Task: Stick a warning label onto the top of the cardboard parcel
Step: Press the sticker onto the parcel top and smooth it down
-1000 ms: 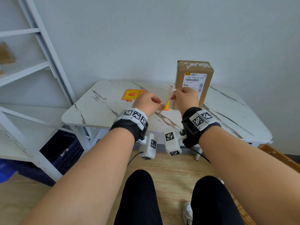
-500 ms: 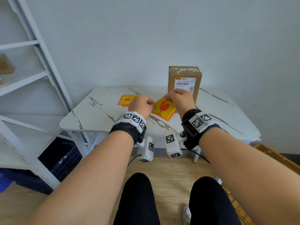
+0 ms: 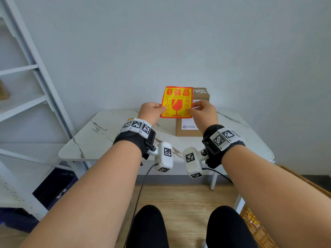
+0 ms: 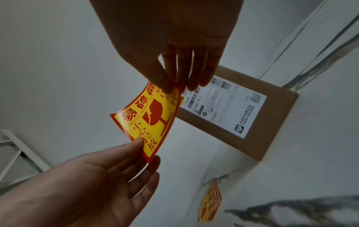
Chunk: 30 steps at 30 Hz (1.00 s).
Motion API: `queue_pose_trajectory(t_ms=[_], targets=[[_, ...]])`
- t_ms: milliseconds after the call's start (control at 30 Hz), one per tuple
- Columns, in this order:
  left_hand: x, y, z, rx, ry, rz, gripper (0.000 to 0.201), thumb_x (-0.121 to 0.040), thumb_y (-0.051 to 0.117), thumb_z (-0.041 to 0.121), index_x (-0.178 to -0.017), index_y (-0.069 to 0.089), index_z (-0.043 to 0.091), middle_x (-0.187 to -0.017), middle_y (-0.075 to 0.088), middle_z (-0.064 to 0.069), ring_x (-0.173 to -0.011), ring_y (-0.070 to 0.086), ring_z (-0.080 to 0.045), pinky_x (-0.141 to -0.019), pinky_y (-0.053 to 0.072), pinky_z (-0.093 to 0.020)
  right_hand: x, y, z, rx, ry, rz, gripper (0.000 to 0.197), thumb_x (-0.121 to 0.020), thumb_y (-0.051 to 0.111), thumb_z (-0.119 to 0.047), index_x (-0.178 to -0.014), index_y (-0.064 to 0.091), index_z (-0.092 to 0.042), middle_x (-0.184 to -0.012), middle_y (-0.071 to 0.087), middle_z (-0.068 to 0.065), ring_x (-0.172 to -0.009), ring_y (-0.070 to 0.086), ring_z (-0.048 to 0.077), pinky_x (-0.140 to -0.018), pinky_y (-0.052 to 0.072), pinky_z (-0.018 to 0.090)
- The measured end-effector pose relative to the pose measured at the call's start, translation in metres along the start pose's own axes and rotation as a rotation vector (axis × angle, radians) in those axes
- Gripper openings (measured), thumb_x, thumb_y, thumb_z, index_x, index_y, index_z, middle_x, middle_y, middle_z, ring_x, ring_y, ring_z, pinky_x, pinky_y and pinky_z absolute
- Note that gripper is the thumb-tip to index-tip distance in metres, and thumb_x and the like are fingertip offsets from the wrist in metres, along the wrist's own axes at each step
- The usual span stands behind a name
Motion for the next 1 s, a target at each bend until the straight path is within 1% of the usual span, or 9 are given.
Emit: queue_pose_trajectory(t_ms=[133,267,367,400,500,600,733,833,1000], targets=[[-0.012,0.011,0.019,-0.026,0.003,-0.067,0.029,-0.093,0.058,0.017,-0.120,0.062,0.007,-0.115,0.067,-0.011,-0.092,0.060,-0.020,-0.094,0.052,-0.036,-0.016,-0.015,-0.010,0.008,-0.037,0.005,0.009,-0.080,0.063,-0.010,-0.088,0.065,-0.014,-0.086,0.072,0.009,-0.082,0.069,0.025,-0.076,0.056,0.041],[-0.027,0.020,0.038,-0.025,0.028,-0.049,0.015,-0.092,0.060,0.014,-0.106,0.060,0.013,-0.102,0.064,-0.008,-0.085,0.060,-0.022,-0.092,0.055,-0.039,-0.038,-0.030,-0.015,0.017,-0.046,0.034,0.011,-0.083,0.062,-0.010,-0.093,0.061,-0.015,-0.091,0.071,0.007,-0.087,0.070,0.023,-0.074,0.057,0.036],[-0.039,0.026,0.048,-0.020,0.045,-0.027,0.011,-0.091,0.059,0.010,-0.101,0.061,0.014,-0.093,0.065,-0.008,-0.077,0.061,-0.019,-0.091,0.055,-0.038,-0.053,-0.037,-0.020,0.040,-0.079,0.068,0.016,-0.083,0.063,-0.012,-0.097,0.058,-0.019,-0.092,0.068,0.005,-0.083,0.068,0.020,-0.066,0.052,0.029],[-0.043,0.028,0.050,-0.029,0.050,-0.021,0.012,-0.091,0.059,0.009,-0.102,0.062,0.013,-0.095,0.067,-0.010,-0.078,0.062,-0.020,-0.093,0.055,-0.039,-0.057,-0.039,-0.020,0.045,-0.085,0.068,0.017,-0.083,0.063,-0.013,-0.097,0.057,-0.020,-0.091,0.067,0.004,-0.081,0.066,0.018,-0.064,0.050,0.026],[-0.054,0.036,0.056,-0.075,0.066,0.003,0.021,-0.090,0.059,0.012,-0.111,0.062,0.011,-0.118,0.067,-0.013,-0.101,0.065,-0.027,-0.094,0.052,-0.037,-0.070,-0.041,-0.020,0.073,-0.097,0.057,0.017,-0.086,0.064,-0.015,-0.101,0.056,-0.019,-0.082,0.061,-0.002,-0.071,0.061,0.010,-0.057,0.044,0.021],[-0.066,0.041,0.058,-0.078,0.026,0.000,0.046,-0.089,0.062,0.017,-0.131,0.046,0.009,-0.124,0.062,-0.017,-0.111,0.063,-0.033,-0.088,0.048,-0.033,-0.082,-0.042,-0.016,0.094,-0.078,0.073,0.019,-0.087,0.062,-0.016,-0.104,0.055,-0.019,-0.076,0.058,-0.008,-0.067,0.058,0.005,-0.056,0.046,0.023],[-0.085,0.044,0.057,-0.065,0.000,0.058,0.058,-0.086,0.068,0.020,-0.137,0.041,0.008,-0.132,0.056,-0.012,-0.119,0.057,-0.028,-0.085,0.039,-0.027,-0.097,-0.041,-0.011,0.131,-0.070,0.077,0.022,-0.087,0.062,-0.015,-0.108,0.054,-0.018,-0.074,0.056,-0.009,-0.067,0.056,0.006,-0.056,0.045,0.023],[-0.095,0.047,0.053,-0.053,-0.012,0.082,0.056,-0.085,0.069,0.022,-0.134,0.044,0.009,-0.129,0.058,-0.010,-0.115,0.059,-0.027,-0.084,0.040,-0.027,-0.103,-0.037,-0.010,0.152,-0.075,0.076,0.025,-0.089,0.060,-0.013,-0.112,0.053,-0.017,-0.072,0.054,-0.010,-0.065,0.053,0.001,-0.053,0.038,0.018],[-0.106,0.053,0.047,-0.014,-0.045,0.065,0.056,-0.078,0.072,0.021,-0.128,0.049,0.009,-0.112,0.065,-0.012,-0.100,0.066,-0.028,-0.087,0.050,-0.034,-0.111,-0.033,-0.010,0.167,-0.054,0.058,0.030,-0.085,0.057,-0.011,-0.114,0.054,-0.015,-0.071,0.055,-0.008,-0.063,0.054,0.004,-0.052,0.039,0.021]])
Point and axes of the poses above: each hand's wrist, its own x-axis away from the middle knuckle, its own y-axis out of the palm, z = x × y, the point moved 3 cm from there along -x, towards the middle knuckle
